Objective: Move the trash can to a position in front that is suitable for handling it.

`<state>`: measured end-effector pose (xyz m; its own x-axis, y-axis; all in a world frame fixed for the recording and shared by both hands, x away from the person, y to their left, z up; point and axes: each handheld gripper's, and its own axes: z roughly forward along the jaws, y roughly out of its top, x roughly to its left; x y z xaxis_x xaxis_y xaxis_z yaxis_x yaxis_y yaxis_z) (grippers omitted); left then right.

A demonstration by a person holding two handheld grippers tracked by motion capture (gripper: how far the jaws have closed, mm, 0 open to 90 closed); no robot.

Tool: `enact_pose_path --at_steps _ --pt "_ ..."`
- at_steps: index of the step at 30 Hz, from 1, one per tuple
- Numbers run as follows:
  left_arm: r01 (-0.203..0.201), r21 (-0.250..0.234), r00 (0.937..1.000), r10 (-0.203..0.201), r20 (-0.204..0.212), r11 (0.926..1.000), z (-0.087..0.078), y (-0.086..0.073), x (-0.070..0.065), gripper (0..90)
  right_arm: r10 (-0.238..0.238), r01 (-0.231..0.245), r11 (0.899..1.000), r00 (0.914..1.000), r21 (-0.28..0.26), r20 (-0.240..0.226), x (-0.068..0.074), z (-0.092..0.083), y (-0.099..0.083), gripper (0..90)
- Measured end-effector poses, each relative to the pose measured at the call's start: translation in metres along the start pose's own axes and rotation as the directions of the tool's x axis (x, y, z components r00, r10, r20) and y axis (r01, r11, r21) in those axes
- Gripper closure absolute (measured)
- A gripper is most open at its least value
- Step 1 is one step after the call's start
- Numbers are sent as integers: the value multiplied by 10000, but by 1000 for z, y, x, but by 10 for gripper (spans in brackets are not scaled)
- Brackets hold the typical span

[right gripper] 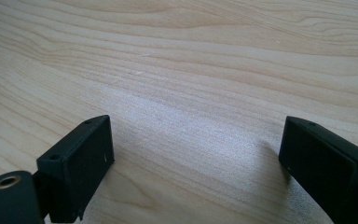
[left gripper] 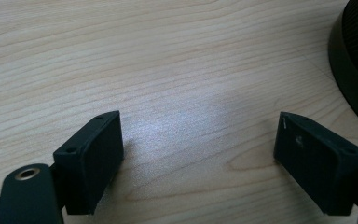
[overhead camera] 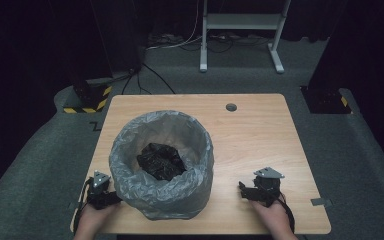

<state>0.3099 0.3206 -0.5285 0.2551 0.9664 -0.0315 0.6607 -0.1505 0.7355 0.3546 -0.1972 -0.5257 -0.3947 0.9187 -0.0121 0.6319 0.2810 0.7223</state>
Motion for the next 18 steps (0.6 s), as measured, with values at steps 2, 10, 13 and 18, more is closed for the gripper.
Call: enact_pose_path --at_steps 2,10,13,18 --pt "-21 11 10000 21 -22 10000 0 0 0 158 10 -10 10000 10000 2 -4 0 0 0 96" --pt "21 -14 10000 -22 -42 10000 0 0 0 157 50 -50 10000 10000 1 41 0 0 0 96" --pt "-8 0 10000 8 -69 10000 0 0 0 157 40 -40 10000 10000 -2 39 0 0 0 96" --pt "-93 -22 9997 93 -231 10000 0 0 -3 175 71 -71 10000 9999 7 84 0 -1 0 104"
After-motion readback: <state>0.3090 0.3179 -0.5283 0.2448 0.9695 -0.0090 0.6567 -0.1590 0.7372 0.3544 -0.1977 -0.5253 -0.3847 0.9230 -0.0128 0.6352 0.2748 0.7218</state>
